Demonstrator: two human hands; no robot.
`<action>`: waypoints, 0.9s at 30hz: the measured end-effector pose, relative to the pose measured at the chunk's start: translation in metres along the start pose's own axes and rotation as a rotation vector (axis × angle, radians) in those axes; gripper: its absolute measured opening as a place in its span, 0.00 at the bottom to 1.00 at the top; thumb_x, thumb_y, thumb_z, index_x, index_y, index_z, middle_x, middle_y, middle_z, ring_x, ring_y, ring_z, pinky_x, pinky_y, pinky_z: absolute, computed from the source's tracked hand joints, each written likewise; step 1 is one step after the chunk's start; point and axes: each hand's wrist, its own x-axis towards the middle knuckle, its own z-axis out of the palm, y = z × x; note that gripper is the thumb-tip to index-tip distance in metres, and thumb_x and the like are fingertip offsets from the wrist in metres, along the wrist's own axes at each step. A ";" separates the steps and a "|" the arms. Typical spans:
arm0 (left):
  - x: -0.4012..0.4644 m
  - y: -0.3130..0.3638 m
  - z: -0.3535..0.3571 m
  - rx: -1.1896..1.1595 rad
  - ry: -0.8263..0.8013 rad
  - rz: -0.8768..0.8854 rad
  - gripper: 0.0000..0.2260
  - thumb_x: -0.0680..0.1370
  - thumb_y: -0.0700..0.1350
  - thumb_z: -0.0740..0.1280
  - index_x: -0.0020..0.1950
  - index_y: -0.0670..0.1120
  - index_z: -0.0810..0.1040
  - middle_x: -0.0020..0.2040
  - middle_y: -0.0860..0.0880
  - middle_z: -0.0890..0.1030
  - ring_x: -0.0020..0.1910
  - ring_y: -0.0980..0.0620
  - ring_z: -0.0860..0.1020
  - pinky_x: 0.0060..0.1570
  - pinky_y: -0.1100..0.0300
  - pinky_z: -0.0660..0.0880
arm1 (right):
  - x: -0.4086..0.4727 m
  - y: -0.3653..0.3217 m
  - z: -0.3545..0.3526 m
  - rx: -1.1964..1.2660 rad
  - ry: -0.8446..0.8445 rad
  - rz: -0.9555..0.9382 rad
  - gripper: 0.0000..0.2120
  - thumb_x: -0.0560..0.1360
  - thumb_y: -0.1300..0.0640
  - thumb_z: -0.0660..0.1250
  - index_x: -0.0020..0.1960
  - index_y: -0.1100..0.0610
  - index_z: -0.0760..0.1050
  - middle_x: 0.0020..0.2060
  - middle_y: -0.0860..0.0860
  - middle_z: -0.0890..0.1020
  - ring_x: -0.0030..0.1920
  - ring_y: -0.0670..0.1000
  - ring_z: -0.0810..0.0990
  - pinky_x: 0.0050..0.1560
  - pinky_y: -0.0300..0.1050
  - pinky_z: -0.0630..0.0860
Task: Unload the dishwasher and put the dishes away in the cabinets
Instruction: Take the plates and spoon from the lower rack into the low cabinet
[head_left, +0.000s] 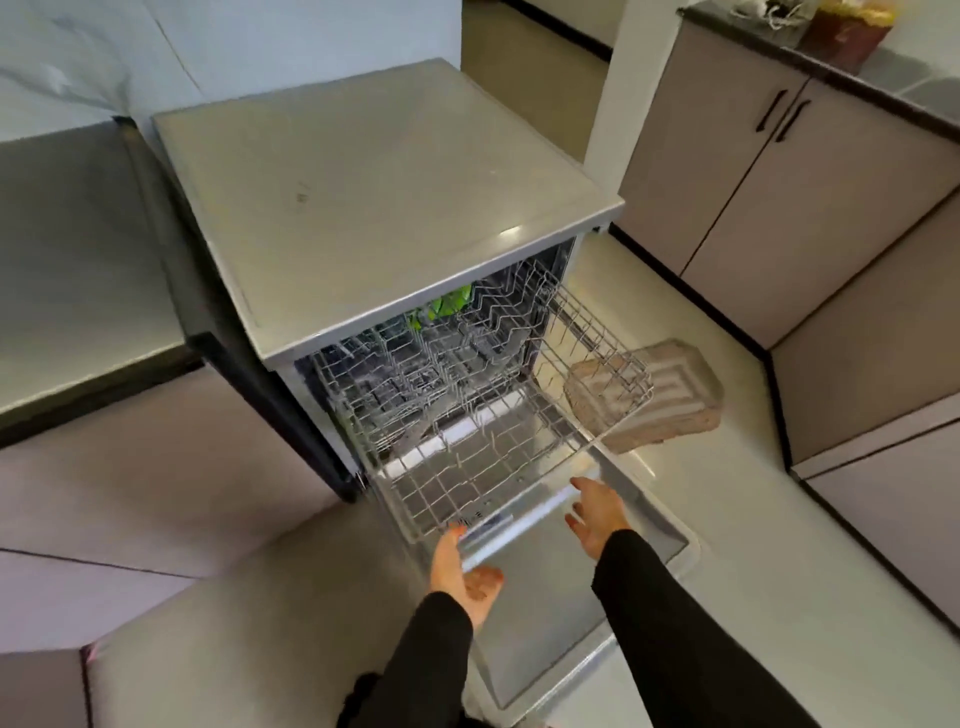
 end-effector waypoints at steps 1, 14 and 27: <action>0.003 -0.004 0.007 -0.023 0.002 -0.004 0.11 0.78 0.48 0.64 0.54 0.42 0.70 0.39 0.42 0.69 0.32 0.47 0.68 0.31 0.55 0.72 | 0.008 0.001 -0.001 -0.004 -0.027 0.021 0.29 0.80 0.58 0.62 0.77 0.57 0.54 0.75 0.55 0.59 0.72 0.57 0.63 0.68 0.52 0.67; 0.064 0.014 0.025 -0.341 0.101 0.101 0.06 0.83 0.40 0.51 0.59 0.44 0.64 0.43 0.36 0.73 0.40 0.40 0.75 0.38 0.49 0.78 | 0.084 -0.001 0.063 -0.228 0.011 -0.008 0.19 0.78 0.62 0.59 0.66 0.68 0.69 0.42 0.53 0.75 0.35 0.48 0.72 0.39 0.42 0.71; 0.118 0.129 0.060 -0.280 0.014 0.243 0.11 0.82 0.36 0.53 0.60 0.37 0.71 0.43 0.41 0.76 0.30 0.52 0.77 0.53 0.72 0.73 | 0.125 -0.051 0.153 -0.436 -0.193 -0.193 0.17 0.82 0.61 0.53 0.70 0.56 0.65 0.42 0.50 0.74 0.32 0.46 0.68 0.34 0.39 0.68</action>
